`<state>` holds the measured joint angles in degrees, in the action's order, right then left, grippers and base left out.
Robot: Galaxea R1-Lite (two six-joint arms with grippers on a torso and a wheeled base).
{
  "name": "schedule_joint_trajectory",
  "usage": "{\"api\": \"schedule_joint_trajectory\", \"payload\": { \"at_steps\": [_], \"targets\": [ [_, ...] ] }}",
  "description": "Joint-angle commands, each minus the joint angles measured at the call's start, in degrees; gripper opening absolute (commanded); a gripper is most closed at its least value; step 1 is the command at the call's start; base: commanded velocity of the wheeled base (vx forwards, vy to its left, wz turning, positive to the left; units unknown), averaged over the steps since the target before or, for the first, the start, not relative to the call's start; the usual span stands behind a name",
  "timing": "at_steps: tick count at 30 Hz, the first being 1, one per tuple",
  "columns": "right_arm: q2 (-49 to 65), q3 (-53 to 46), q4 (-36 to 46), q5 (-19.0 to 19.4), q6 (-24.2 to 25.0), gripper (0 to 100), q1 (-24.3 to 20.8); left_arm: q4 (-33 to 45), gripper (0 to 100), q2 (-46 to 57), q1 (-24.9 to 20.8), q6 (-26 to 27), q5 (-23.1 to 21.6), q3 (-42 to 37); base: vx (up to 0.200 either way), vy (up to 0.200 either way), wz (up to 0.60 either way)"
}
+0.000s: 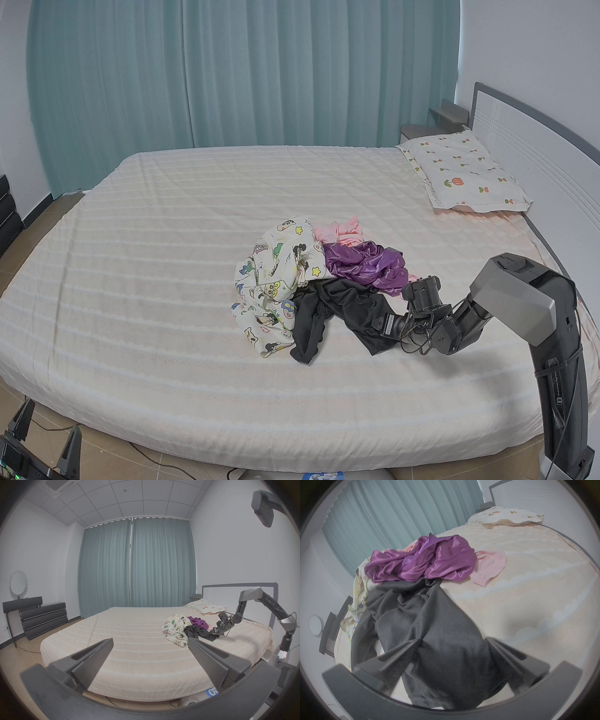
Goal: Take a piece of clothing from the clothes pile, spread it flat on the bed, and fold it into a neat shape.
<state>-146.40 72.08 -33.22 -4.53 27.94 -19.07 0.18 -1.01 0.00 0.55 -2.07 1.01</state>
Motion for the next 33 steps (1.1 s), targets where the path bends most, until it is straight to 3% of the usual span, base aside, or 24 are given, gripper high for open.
{"api": "schedule_joint_trajectory", "payload": {
  "at_steps": [1, 5, 12, 16, 19, 20, 21, 23, 26, 31, 33],
  "targets": [
    [0.41, -0.89, -0.09, 0.05, 0.36, 0, -0.01, -0.01, 100, 0.84, 0.00, -0.02, 0.05, -0.92, 0.000, 0.000, 0.00],
    [4.37, -4.76, -2.64, 1.37, 1.33, 0, 0.70, -0.01, 100, 0.84, 0.00, -0.02, -0.04, -0.92, 0.000, 0.000, 0.00],
    [11.92, -16.18, -12.75, 6.20, 9.94, 0, 1.14, -0.01, 100, 0.92, 0.00, -0.02, 0.05, -0.92, 0.000, 0.000, 0.00],
    [16.06, -30.33, -25.32, 9.81, 17.41, 0, 1.75, 0.08, 100, 1.01, 0.00, 0.33, -0.04, -0.92, 0.000, 0.000, 0.00],
    [15.62, -37.63, -35.77, 10.16, 22.16, 0, 2.37, -0.45, 100, 1.01, 0.00, 0.33, 0.14, -0.92, 0.000, 0.000, 0.00],
    [15.62, -37.63, -35.77, 10.16, 22.16, 0, 2.37, -0.45, 100, 1.01, 0.00, 0.33, 0.14, -0.92, 0.000, 0.000, 0.00],
    [15.18, -41.15, -42.89, 10.69, 25.15, 0, 3.07, -4.75, 100, 0.22, -0.09, -3.19, 0.31, 6.20, 0.000, 0.000, 0.00],
    [14.03, -44.05, -48.87, 12.45, 27.87, 0, 3.33, -5.98, 100, -6.46, -0.70, -9.51, -0.12, 18.41, 0.000, 0.000, 0.00],
    [12.89, -45.63, -52.83, 13.85, 29.36, 0, 3.33, -4.14, 100, -13.40, -0.44, -10.22, -1.09, 23.16, 0.000, 0.000, 0.00],
    [11.57, -48.35, -56.78, 14.20, 30.86, 0, 3.25, -3.26, 100, -33.70, -1.23, 1.21, -4.70, 18.68, 0.000, 0.000, 0.00],
    [11.57, -48.53, -56.78, 14.20, 30.95, 0, 3.25, -3.35, 100, -37.92, -2.20, 2.00, -5.13, 18.76, 0.000, 0.000, 0.00]
  ]
}}
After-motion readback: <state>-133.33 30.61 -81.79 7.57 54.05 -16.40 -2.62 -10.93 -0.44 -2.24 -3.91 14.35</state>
